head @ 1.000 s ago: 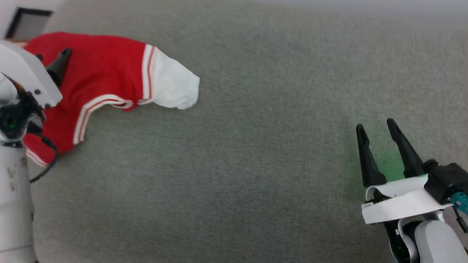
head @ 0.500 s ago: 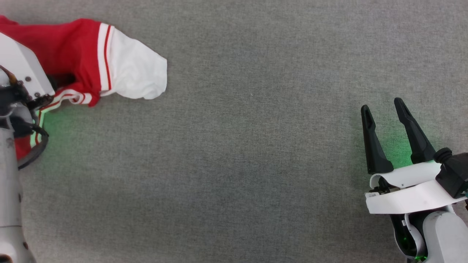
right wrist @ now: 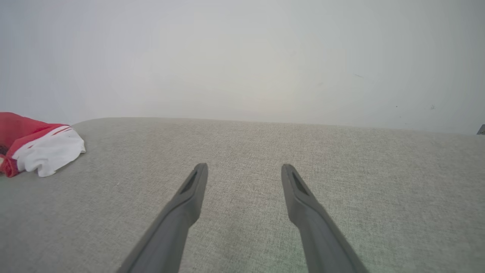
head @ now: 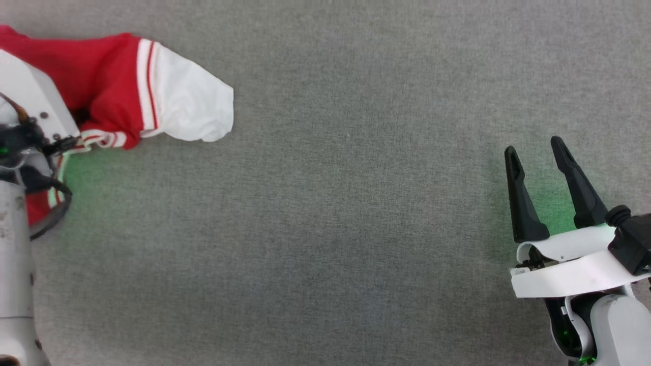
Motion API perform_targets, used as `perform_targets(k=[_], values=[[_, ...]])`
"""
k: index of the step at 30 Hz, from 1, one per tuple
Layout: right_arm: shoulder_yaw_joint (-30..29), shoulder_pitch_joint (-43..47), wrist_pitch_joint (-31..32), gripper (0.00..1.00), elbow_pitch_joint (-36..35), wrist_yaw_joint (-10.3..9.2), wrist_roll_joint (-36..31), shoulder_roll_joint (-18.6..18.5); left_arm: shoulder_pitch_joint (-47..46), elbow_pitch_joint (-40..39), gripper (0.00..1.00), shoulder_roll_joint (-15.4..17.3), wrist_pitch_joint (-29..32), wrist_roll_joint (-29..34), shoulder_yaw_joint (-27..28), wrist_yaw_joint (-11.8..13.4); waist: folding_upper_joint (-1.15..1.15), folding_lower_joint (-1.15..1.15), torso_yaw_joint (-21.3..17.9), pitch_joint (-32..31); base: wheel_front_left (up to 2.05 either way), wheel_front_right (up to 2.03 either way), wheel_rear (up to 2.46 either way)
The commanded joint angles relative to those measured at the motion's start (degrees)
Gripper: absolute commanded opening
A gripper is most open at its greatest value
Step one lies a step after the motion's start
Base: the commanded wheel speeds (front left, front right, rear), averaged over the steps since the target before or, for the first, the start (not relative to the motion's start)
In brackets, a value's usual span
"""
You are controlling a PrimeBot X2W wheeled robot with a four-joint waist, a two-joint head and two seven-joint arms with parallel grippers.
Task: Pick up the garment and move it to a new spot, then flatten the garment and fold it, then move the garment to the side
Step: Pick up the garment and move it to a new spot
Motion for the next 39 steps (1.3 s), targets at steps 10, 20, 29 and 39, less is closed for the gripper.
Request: perform_targets(k=[10,20,29,39], values=[[0.3,3.3,0.3,1.0,2.0,0.02,-0.3,0.5,-0.4,-3.7,0.0,1.0,-7.5,1.6,-1.4,-3.8,0.0,0.0,2.5,-8.6,0.0,0.0,0.0],[0.0,6.8,0.8,1.0,3.9,0.02,-0.5,1.6,-2.5,-7.9,0.0,0.6,-14.0,1.7,-3.6,-6.8,0.0,0.0,4.4,-17.2,0.0,0.0,0.0],[-1.1,9.4,0.9,1.0,4.5,0.02,-1.2,2.7,-4.1,-12.2,0.0,-1.4,-10.9,-0.4,-6.0,-7.6,0.0,0.0,5.1,-22.7,0.0,0.0,0.0],[-4.4,10.6,0.3,1.0,5.0,0.02,-1.9,3.7,-2.6,-20.0,0.0,-3.9,-4.3,-2.5,-8.7,-6.5,0.0,0.0,2.0,-24.7,0.0,0.0,0.0]])
